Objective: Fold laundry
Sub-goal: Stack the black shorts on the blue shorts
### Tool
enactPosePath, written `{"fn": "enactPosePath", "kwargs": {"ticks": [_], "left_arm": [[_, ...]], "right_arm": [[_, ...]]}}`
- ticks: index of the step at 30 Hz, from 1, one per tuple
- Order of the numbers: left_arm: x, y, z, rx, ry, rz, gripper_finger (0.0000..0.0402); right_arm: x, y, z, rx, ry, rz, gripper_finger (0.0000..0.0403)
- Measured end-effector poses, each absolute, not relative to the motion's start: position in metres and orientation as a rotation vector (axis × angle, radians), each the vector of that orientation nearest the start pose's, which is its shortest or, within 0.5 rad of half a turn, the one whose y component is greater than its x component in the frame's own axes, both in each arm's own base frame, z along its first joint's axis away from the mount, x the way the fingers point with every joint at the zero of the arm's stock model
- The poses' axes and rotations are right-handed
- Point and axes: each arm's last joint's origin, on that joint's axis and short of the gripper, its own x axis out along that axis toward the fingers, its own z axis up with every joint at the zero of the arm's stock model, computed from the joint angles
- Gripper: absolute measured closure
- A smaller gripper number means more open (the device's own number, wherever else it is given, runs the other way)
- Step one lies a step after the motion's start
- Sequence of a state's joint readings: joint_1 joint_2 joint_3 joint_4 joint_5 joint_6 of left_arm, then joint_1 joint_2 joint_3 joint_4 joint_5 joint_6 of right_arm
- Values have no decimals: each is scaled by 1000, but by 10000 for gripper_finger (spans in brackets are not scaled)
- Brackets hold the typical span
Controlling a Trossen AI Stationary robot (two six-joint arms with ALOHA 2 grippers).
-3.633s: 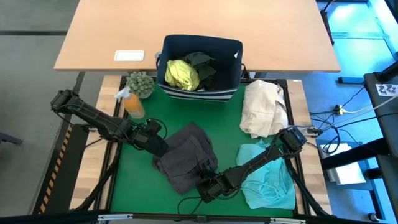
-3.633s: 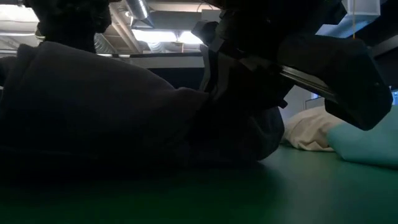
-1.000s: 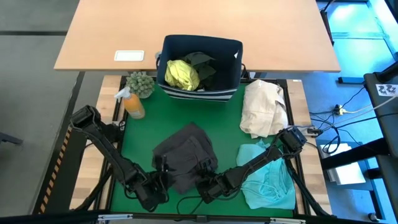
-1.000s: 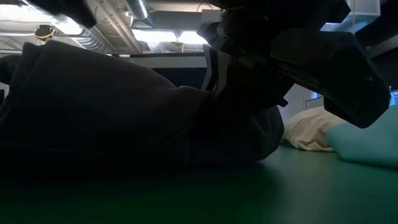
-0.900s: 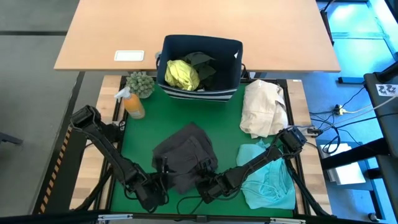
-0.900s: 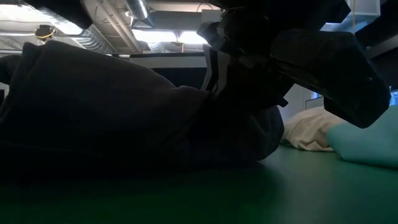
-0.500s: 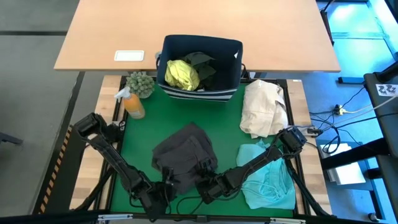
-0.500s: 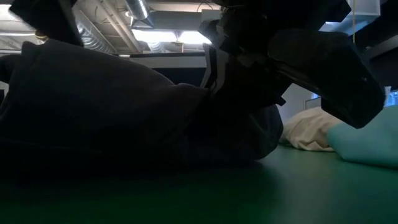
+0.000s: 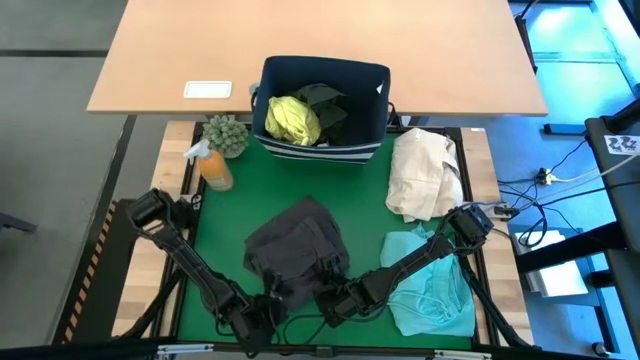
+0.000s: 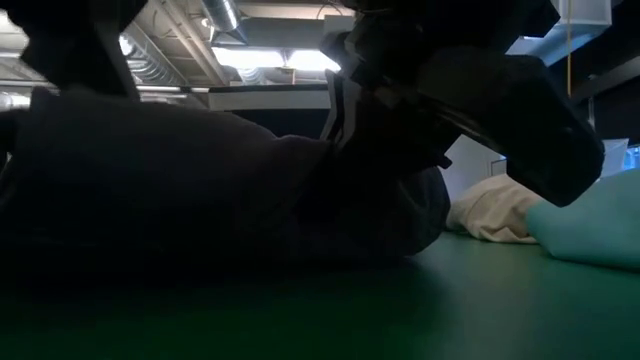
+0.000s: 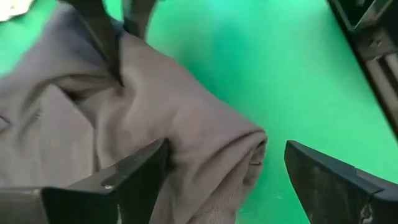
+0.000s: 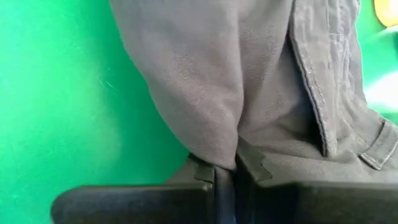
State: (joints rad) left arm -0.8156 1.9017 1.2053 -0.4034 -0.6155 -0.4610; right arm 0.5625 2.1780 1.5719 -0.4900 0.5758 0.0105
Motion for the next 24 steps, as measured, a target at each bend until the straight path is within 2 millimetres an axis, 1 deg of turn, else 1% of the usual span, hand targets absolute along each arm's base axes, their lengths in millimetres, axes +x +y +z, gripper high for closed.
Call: {"fn": "enactPosePath", "kwargs": {"ticks": [3,10,15,18,21,24], "left_arm": [[271,-261,150,310,846,32,84],[277,-257,137,315,834,110,84],[282,-254,124,312,852,145,84],[283,-254,119,328,850,163,85],[283,-253,118,341,832,189,97],[283,-252,118,363,809,220,124]], "right_arm": [[388,225,148,-577,920,-29,386],[387,225,148,-579,923,-32,390],[387,225,148,-580,926,-32,390],[387,225,148,-574,930,-23,391],[387,225,147,-571,934,-23,389],[386,225,147,-572,942,-20,388]]}}
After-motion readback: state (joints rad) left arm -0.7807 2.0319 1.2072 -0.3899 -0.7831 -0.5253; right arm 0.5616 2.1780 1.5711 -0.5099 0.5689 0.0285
